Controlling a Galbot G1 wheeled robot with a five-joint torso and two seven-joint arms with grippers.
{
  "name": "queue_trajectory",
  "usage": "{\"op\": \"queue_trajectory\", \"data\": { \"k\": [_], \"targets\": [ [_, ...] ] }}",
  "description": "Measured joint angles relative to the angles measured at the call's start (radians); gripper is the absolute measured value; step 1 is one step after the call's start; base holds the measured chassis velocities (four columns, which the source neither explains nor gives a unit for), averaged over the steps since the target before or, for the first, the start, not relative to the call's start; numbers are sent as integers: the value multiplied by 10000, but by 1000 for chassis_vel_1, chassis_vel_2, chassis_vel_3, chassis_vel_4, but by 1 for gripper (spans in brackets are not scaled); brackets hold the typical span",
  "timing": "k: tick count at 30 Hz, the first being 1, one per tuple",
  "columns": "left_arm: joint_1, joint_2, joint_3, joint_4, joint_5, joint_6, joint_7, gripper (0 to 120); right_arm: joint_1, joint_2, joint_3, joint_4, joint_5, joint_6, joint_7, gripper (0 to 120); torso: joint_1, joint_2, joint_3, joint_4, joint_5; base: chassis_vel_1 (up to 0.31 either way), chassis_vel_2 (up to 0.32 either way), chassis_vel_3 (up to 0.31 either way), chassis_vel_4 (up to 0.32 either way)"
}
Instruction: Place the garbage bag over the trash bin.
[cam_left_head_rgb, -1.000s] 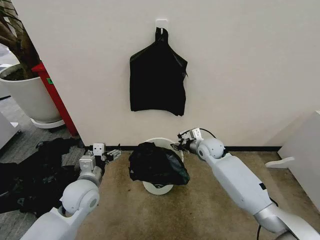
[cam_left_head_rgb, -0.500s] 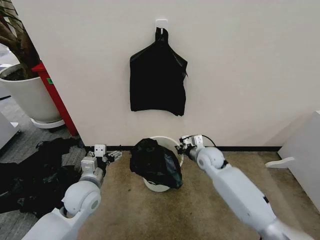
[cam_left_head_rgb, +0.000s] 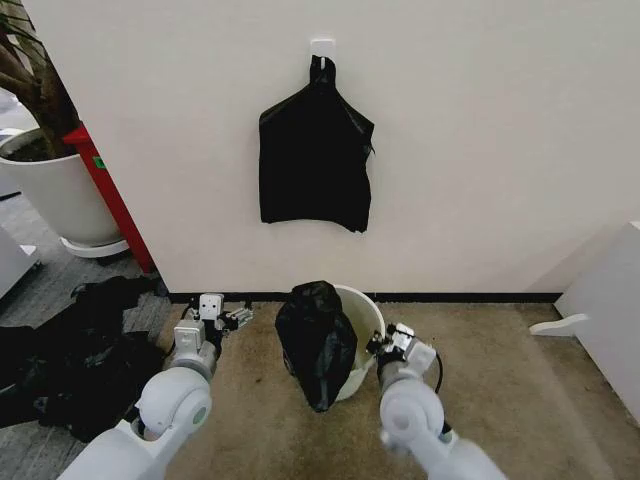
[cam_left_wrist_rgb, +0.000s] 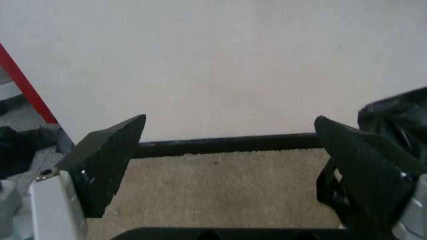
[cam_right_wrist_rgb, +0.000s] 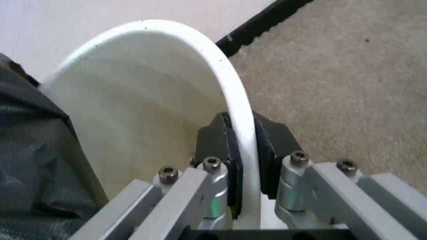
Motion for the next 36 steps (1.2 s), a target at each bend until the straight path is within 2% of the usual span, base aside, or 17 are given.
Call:
{"op": "queue_trajectory", "data": {
  "k": [9,13,16,17,22,24,25,30,31,33,36],
  "targets": [
    [272,-152,-51,-275,139,3,-32,100,-46,630,3,-138,-316,551,191,5,0,0,1,1,1,0,0,0,0],
    [387,-255,-69,-303,263,10,-47,100,-110,775,-32,-153,-899,821,175,22,0,0,1,0,1,0,0,0,0],
    [458,-372,-71,-286,374,11,-57,100,-314,650,-138,-3,-2162,1295,-126,34,0,1,1,0,1,0,0,0,0],
    [458,-372,-71,-286,374,11,-57,100,-314,650,-138,-3,-2162,1295,-126,34,0,1,1,0,1,0,0,0,0],
    [455,-456,-16,-165,472,11,-62,100,-537,-221,-667,324,-3700,1939,-1744,52,0,1,1,-3,1,0,0,0,0],
    [404,-523,13,-85,494,13,-62,100,-333,-561,-988,569,-3539,1778,-2427,61,0,1,1,-3,2,0,0,0,0],
    [404,-523,13,-85,494,13,-62,100,-333,-561,-988,569,-3539,1778,-2427,61,0,1,1,-3,2,0,0,0,0],
    [326,-939,-13,140,510,40,-52,100,651,-871,-1413,365,-3279,549,-4042,83,0,1,2,-1,1,0,0,0,0],
    [321,-1067,-36,180,510,46,-52,100,924,-854,-1533,205,-3331,56,-4039,88,0,1,2,-1,1,0,0,0,0],
    [320,-1121,-45,198,510,48,-50,100,1040,-832,-1585,137,-3337,-145,-3944,91,0,1,2,-1,2,0,0,0,0],
    [320,-1231,-66,275,539,51,-50,100,1559,-649,-1781,-358,-3464,-942,-3004,98,0,0,2,1,2,0,0,0,0]
  ]
}}
